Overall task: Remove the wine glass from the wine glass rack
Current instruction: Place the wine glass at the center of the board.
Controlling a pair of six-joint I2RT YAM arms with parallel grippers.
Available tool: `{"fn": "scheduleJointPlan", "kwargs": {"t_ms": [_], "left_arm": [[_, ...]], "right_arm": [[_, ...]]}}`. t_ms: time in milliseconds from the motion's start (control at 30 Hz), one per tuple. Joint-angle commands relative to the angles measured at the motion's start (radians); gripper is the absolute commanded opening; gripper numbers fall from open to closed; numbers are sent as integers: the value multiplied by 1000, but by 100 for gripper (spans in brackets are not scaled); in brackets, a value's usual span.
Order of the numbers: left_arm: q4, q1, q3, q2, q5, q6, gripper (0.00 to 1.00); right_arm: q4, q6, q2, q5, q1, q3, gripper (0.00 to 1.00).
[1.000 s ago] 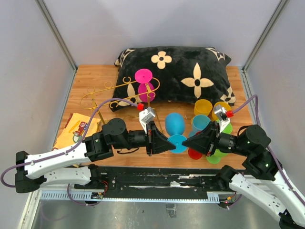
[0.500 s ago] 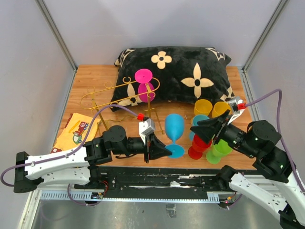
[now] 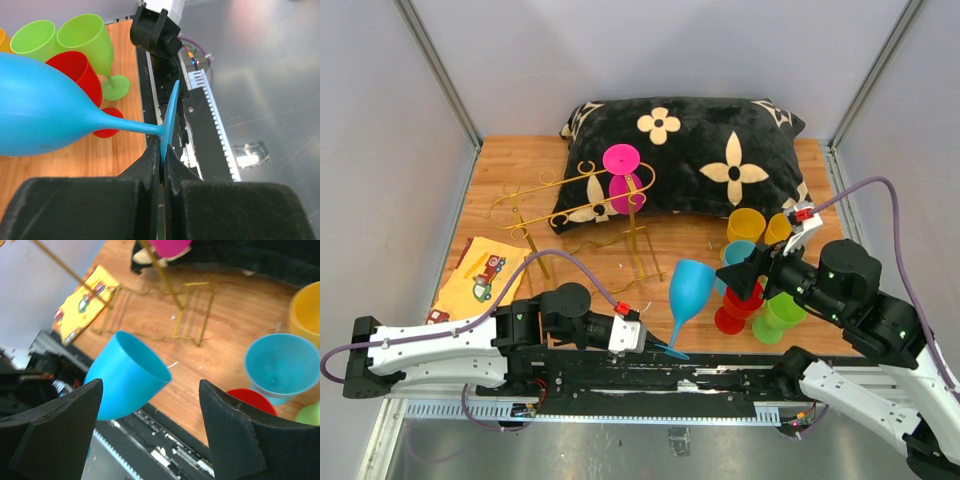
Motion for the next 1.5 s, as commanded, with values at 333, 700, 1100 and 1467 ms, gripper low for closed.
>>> {"fn": "scheduleJointPlan", "kwargs": {"t_ms": [333,700,1100,1467], "left_arm": [[-102,-5,33,-37,31,280,1],[-137,-5,40,-52,21,299,1],[-234,-5,63,-67,-112,328,0],[-201,-4,43,-96,-177,305,21]], "right_arm": [[-32,-73,136,-239,10,77,83],[63,-65,211,-571,-31,60,80],[143,-53,196,-810,-33,1,32],[178,-58,189,-813,-32,0,1]]}}
